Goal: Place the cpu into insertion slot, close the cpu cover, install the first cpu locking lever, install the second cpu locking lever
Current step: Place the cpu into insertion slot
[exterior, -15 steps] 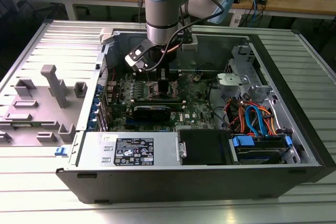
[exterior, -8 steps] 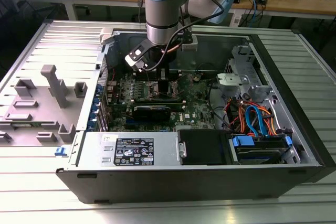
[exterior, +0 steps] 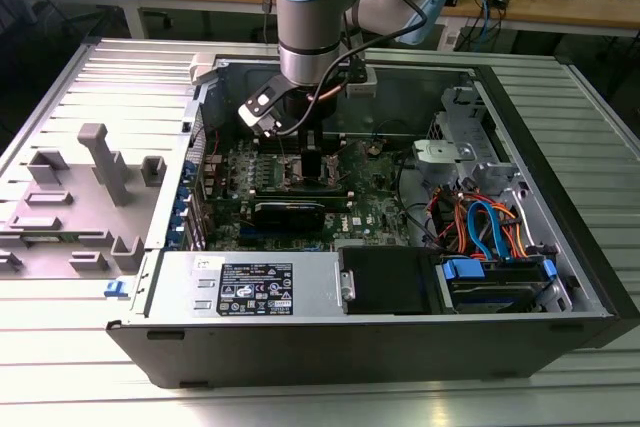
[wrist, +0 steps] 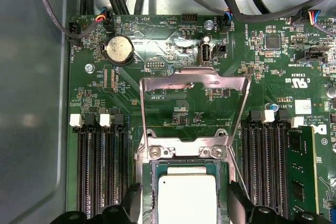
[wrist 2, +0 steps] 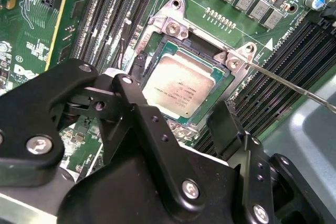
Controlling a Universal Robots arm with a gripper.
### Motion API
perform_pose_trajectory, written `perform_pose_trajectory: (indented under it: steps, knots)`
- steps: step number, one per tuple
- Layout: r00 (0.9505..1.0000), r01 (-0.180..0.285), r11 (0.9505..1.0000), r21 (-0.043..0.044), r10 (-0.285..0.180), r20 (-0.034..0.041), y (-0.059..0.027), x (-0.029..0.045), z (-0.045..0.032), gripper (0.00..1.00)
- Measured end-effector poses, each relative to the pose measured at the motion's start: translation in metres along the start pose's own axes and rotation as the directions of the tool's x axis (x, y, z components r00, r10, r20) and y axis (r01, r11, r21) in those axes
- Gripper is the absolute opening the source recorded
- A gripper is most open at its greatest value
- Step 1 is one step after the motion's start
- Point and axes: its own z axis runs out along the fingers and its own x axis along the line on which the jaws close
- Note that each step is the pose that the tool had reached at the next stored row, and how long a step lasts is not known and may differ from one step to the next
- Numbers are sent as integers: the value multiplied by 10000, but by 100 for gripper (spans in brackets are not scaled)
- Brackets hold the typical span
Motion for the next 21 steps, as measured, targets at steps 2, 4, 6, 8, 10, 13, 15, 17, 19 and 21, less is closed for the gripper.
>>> perform_pose_trajectory:
  steps: [2,4,6,8,10,13,15,17,19,21]
  knots:
    - [10000,1,10000,4,-1,-16,2,-2,-34,75]
    - [10000,0,10000,17,0,-24,5,-4,-70,75]
    - [10000,2,10000,33,-2,-31,8,-5,-86,75]
    - [10000,1,10000,53,0,-39,12,-5,-102,73]
    - [10000,3,10000,89,-3,-39,18,-7,-128,55]
    - [10000,1,9999,110,-1,-53,20,-7,-136,49]
    - [10000,3,9999,112,-2,-53,21,-7,-137,36]
    - [10000,3,9999,112,-3,-54,21,-7,-137,24]
    - [10000,3,9999,112,-3,-55,21,-7,-137,12]
    - [10000,3,9999,112,-3,-55,21,-7,-137,11]
